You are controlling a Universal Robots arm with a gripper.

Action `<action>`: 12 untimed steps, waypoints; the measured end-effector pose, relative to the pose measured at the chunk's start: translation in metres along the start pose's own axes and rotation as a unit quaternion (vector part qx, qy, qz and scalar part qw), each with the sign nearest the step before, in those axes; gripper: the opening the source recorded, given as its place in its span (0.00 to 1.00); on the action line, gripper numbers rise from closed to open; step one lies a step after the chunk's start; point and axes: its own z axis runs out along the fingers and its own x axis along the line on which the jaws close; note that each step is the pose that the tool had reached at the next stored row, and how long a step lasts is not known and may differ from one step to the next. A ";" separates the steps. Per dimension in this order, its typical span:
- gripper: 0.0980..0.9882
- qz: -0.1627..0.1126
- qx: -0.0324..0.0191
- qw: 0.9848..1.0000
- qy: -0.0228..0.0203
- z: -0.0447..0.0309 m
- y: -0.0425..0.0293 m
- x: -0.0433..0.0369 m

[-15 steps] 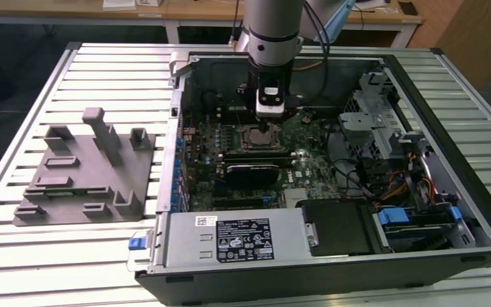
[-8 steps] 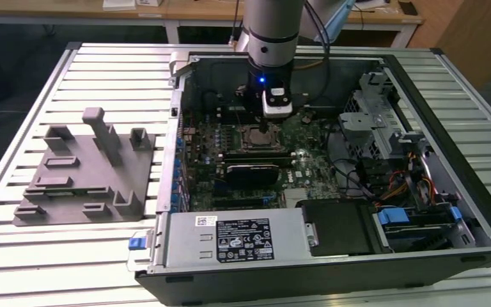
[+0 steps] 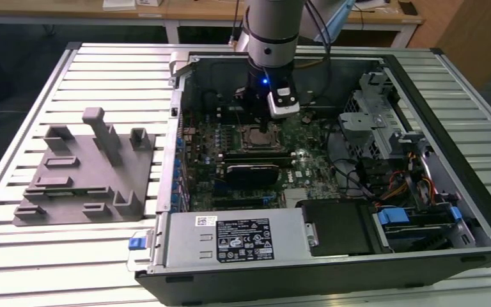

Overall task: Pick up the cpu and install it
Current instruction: 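Close the cpu cover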

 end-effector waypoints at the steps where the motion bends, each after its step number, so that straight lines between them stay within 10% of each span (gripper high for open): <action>1: 0.01 -0.009 0.000 1.000 0.000 0.0001 0.0000 0.0000; 12: 0.01 -0.100 -0.003 0.995 0.003 0.0013 0.0000 0.0002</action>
